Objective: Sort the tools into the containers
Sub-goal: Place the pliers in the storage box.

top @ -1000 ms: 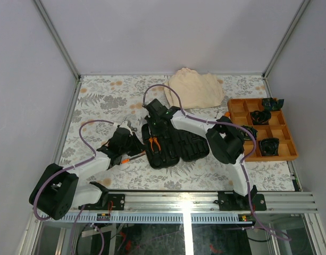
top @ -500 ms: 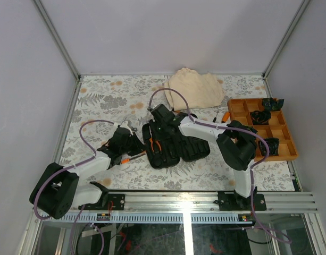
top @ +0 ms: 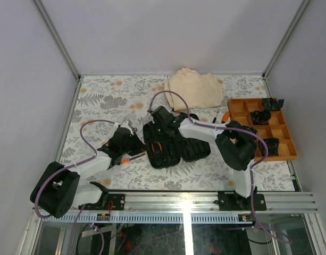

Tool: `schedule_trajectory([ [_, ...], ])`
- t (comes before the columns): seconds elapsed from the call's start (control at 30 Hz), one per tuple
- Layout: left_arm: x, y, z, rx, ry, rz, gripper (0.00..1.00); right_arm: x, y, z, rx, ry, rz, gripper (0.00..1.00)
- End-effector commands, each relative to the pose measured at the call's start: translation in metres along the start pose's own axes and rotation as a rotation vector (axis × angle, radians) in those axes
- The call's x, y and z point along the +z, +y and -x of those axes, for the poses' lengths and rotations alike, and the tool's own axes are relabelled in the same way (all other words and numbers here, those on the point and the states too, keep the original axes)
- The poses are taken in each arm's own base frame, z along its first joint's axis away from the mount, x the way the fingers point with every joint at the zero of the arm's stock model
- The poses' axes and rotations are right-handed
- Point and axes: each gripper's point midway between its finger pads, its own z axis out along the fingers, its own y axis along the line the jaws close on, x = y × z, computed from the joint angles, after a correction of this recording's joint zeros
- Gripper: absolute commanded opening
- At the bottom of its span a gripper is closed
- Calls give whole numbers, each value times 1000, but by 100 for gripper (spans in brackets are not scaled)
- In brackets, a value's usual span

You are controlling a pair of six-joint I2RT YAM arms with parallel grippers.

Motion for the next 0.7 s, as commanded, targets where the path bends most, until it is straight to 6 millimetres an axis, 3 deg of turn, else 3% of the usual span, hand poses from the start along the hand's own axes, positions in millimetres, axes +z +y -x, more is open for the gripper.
schedule_trajectory([
  [0.0, 0, 14, -17, 6, 58, 44, 8, 0, 8, 10, 2, -16, -3, 22],
  [0.37, 2, 12, -17, 11, 63, 36, 8, 11, -11, -4, -15, 52, -108, 16],
  [0.67, 3, 10, -18, 12, 69, 23, 7, 24, -34, -27, -23, 162, -217, 12],
])
